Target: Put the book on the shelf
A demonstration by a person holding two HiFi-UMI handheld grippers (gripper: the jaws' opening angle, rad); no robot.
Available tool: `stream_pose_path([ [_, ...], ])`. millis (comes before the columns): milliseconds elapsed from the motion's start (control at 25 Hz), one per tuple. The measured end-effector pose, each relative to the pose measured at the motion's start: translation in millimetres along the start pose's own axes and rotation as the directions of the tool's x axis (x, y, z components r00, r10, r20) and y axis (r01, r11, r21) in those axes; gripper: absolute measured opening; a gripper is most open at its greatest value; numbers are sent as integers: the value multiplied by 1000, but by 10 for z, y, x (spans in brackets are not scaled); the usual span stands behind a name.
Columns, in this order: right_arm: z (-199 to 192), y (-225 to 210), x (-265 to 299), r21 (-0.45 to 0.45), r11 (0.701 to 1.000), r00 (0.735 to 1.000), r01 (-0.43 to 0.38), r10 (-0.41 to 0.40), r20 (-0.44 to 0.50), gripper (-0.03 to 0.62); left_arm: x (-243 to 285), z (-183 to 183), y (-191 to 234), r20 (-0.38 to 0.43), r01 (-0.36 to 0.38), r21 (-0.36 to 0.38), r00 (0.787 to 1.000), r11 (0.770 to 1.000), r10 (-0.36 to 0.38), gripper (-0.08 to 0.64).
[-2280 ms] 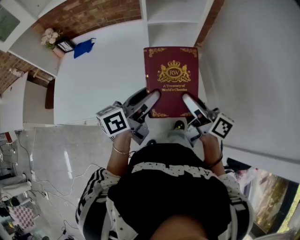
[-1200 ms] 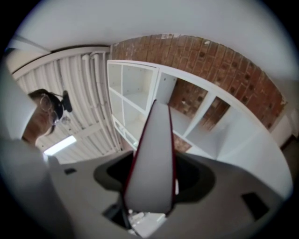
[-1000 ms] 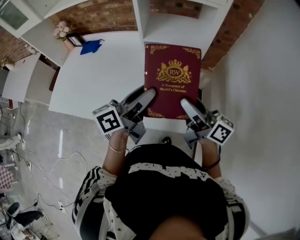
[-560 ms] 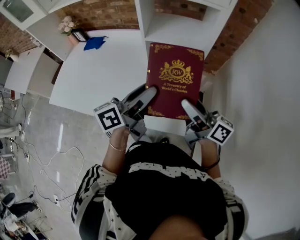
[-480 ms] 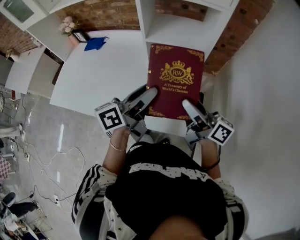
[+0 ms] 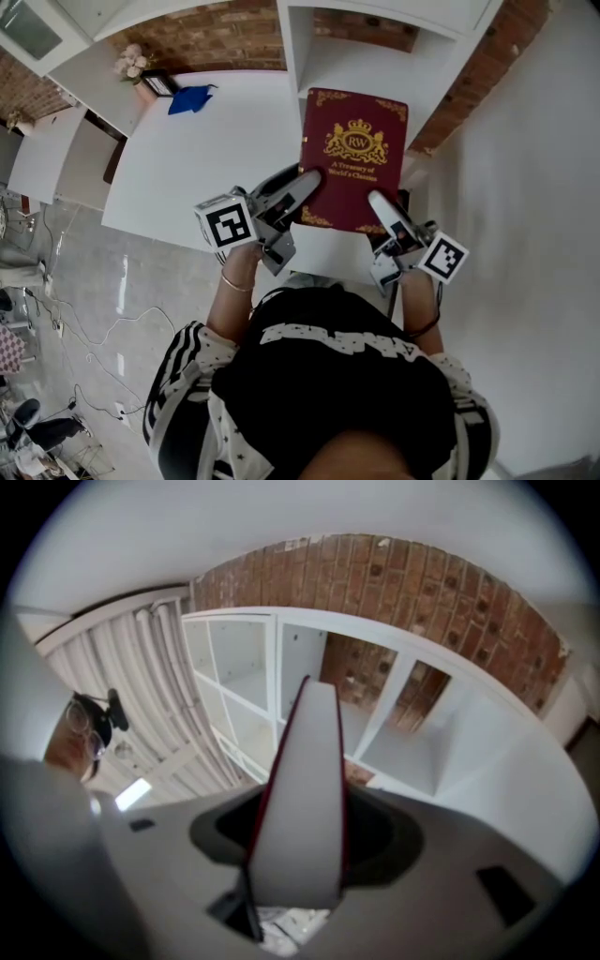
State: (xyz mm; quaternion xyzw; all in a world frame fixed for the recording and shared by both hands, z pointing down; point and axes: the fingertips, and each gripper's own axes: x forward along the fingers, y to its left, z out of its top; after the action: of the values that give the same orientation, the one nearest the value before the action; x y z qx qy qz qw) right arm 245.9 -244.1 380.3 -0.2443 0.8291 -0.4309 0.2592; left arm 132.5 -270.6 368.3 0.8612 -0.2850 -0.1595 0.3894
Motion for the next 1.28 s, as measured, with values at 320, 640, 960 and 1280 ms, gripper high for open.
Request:
stream_pose_path([
  [320,204,-373,457,104,993,996,51,-59,73,241,251,367,470,-57,15,26,998,1000,-14,264],
  [640,328,-891,964,163,982,991,97,-111,80,238,449,724,1183,-50,-45,-16,998,999,44,264],
  [960,368,-997,984,178,971,982,157,-172,76,238,574,718,1273,-40,-38,-99,999,994,34,252],
  [1280,381,-1080,1101,194,966,979,172,-190,77,238,590,806,1388,-24,-40,-105,999,994,38,253],
])
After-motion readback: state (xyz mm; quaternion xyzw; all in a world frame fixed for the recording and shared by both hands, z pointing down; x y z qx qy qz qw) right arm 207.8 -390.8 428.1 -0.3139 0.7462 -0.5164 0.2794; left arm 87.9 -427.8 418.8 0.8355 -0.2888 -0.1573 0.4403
